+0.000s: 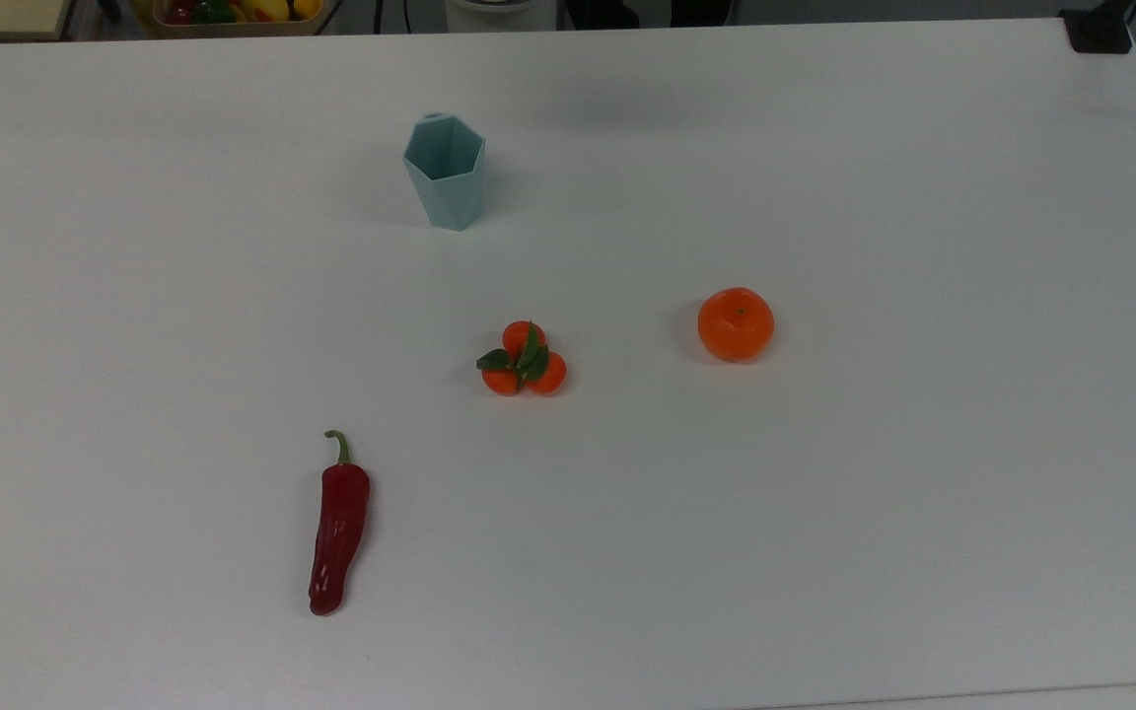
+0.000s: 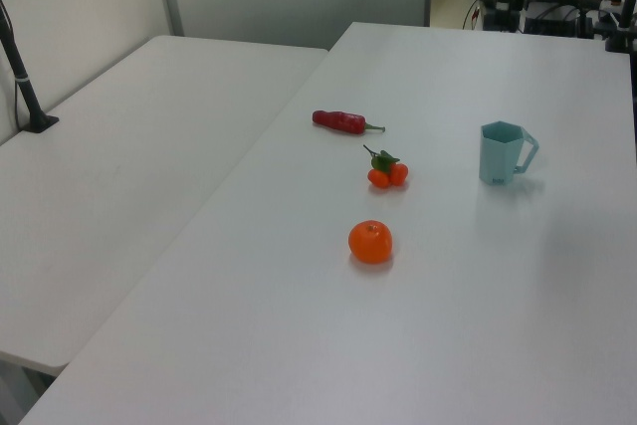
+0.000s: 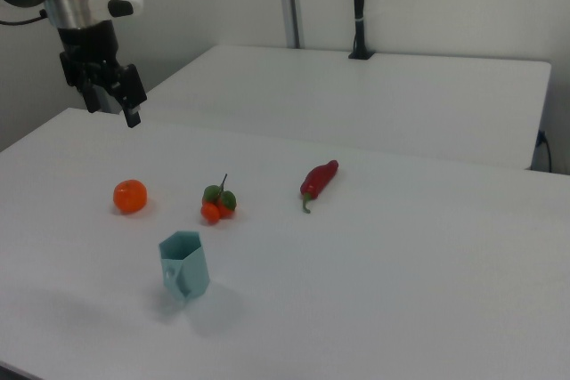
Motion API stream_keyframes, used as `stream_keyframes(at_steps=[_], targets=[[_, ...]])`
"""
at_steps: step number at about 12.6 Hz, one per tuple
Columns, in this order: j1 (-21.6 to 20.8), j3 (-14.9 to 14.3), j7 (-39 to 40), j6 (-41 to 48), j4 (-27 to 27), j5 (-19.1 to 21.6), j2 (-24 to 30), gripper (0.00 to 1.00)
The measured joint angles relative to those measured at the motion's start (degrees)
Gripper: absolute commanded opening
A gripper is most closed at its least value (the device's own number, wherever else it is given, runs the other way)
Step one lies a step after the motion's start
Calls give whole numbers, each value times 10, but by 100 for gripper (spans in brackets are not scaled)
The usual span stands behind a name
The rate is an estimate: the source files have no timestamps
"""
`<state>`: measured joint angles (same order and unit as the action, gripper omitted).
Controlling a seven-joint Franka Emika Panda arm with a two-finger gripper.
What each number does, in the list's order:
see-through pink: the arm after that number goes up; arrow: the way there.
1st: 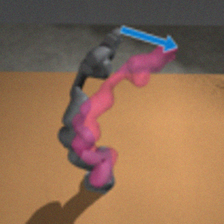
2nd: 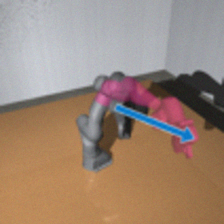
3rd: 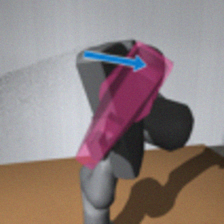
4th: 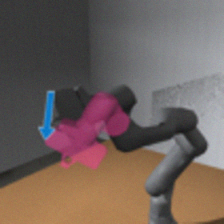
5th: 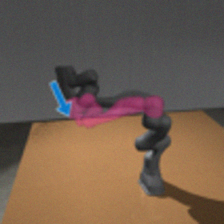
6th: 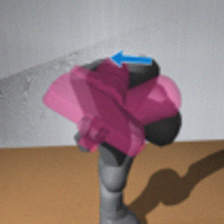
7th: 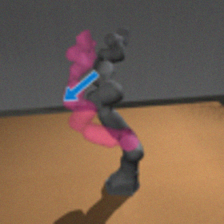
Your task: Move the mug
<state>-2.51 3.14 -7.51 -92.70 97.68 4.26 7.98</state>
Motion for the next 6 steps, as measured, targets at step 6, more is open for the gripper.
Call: stream_keyframes(at_steps=[6], targets=[[0,-4,55,-72,-3,0,-38,100]])
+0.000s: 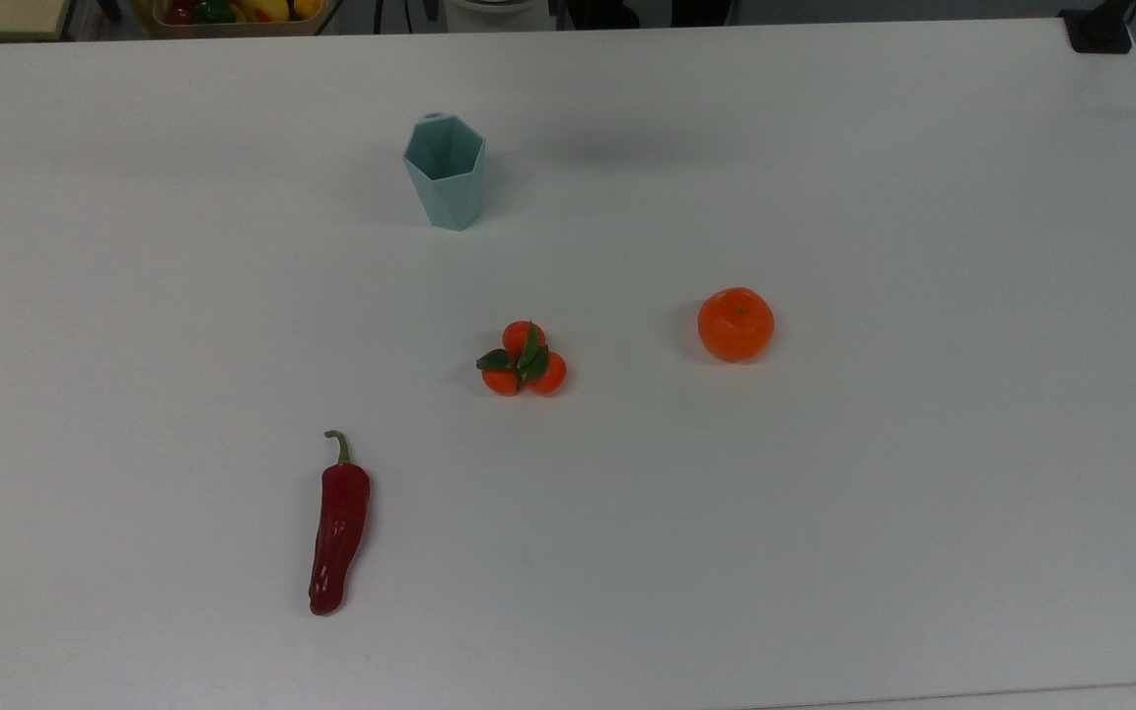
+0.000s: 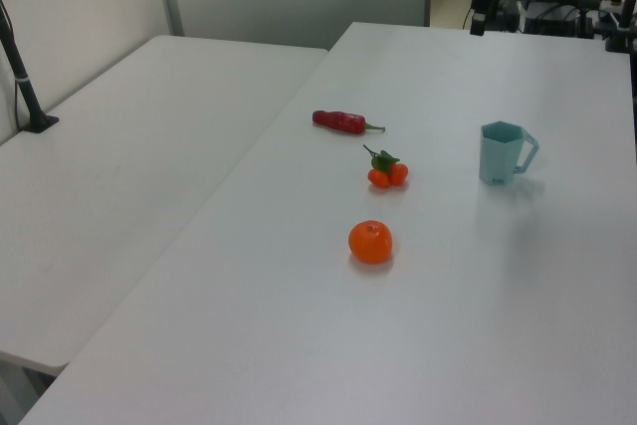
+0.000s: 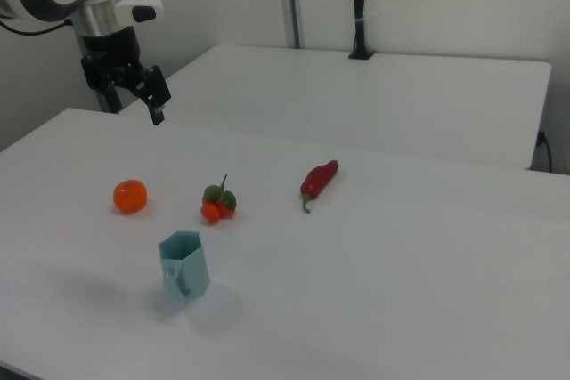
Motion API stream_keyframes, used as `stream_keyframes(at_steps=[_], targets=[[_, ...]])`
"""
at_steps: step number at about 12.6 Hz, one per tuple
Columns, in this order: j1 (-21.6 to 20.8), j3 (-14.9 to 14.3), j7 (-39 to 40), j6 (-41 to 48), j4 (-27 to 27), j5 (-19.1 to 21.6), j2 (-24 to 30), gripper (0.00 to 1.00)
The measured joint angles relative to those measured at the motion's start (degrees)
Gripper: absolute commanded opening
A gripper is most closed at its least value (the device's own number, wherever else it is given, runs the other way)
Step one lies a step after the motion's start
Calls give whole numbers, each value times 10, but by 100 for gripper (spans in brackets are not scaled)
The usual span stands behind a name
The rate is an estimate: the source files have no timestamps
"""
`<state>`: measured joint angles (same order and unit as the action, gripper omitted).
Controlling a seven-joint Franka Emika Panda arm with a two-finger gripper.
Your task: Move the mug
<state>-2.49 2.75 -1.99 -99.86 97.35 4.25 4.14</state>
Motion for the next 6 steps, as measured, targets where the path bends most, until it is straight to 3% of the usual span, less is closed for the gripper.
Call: stream_keyframes(at_steps=[6], targets=[[-2,-22,3,-9,-7,0,-5,100]])
